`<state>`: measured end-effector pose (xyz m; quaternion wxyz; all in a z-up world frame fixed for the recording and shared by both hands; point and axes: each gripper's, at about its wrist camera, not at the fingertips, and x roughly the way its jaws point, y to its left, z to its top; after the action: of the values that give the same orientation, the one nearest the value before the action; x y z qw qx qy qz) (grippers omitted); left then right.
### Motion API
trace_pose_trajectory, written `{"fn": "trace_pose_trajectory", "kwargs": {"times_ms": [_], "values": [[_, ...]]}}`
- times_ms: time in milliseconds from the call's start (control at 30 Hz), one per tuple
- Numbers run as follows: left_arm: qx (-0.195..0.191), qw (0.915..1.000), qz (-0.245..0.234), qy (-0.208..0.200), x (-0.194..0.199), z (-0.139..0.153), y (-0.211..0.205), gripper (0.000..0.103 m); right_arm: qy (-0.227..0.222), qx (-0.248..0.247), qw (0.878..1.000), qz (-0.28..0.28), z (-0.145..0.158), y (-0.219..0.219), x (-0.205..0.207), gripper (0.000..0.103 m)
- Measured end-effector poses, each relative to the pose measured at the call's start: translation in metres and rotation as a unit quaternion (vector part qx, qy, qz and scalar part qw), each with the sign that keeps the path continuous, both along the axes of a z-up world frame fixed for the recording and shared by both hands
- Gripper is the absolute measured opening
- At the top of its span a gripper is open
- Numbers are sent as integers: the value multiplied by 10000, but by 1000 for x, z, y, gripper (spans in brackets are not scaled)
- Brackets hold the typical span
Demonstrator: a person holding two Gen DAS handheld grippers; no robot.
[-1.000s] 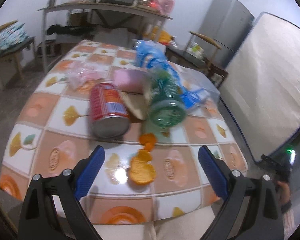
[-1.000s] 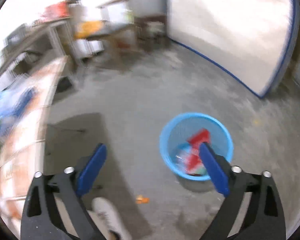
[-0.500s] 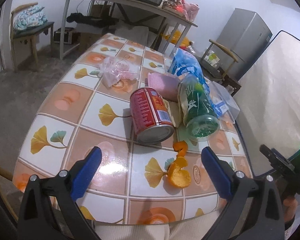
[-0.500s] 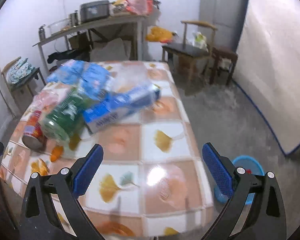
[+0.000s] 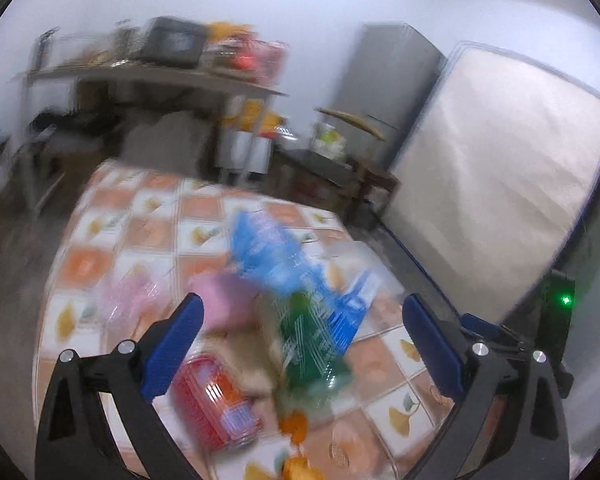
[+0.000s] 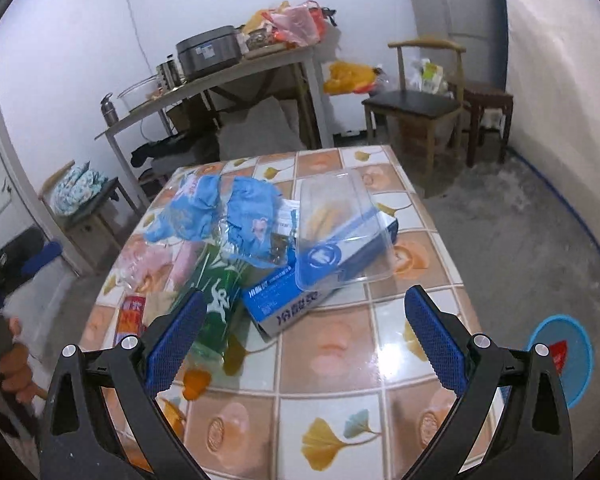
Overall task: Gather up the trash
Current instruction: 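Grasp the blue plastic bag with the left tool while the right tool reaches the clear box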
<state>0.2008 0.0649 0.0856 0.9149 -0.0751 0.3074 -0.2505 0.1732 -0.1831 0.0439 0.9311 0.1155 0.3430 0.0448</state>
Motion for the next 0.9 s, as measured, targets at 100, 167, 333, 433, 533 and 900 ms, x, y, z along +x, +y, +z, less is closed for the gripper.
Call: {"fn": "trace_pose_trajectory", "kwargs": {"times_ms": [100, 167, 333, 433, 533, 900], "values": [[634, 9968, -477, 59, 43, 0, -42, 97, 29, 112, 9999, -31, 1, -7, 2, 95], [1128, 9921, -530, 109, 70, -6, -63, 97, 76, 128, 9999, -68, -1, -12, 5, 95], [1875, 9757, -662, 915, 140, -41, -100, 97, 222, 239, 9993, -181, -11, -28, 14, 95], [2309, 9620, -471, 1379, 163, -64, -108, 97, 318, 326, 9987, -242, -18, -37, 19, 95], [2553, 9550, -509, 1419, 166, -76, -107, 95, 398, 445, 9978, -291, -24, -46, 22, 95], [2786, 9495, -483, 1357, 158, -74, -107, 26, 533, 778, 9950, -329, -35, -61, 23, 95]]}}
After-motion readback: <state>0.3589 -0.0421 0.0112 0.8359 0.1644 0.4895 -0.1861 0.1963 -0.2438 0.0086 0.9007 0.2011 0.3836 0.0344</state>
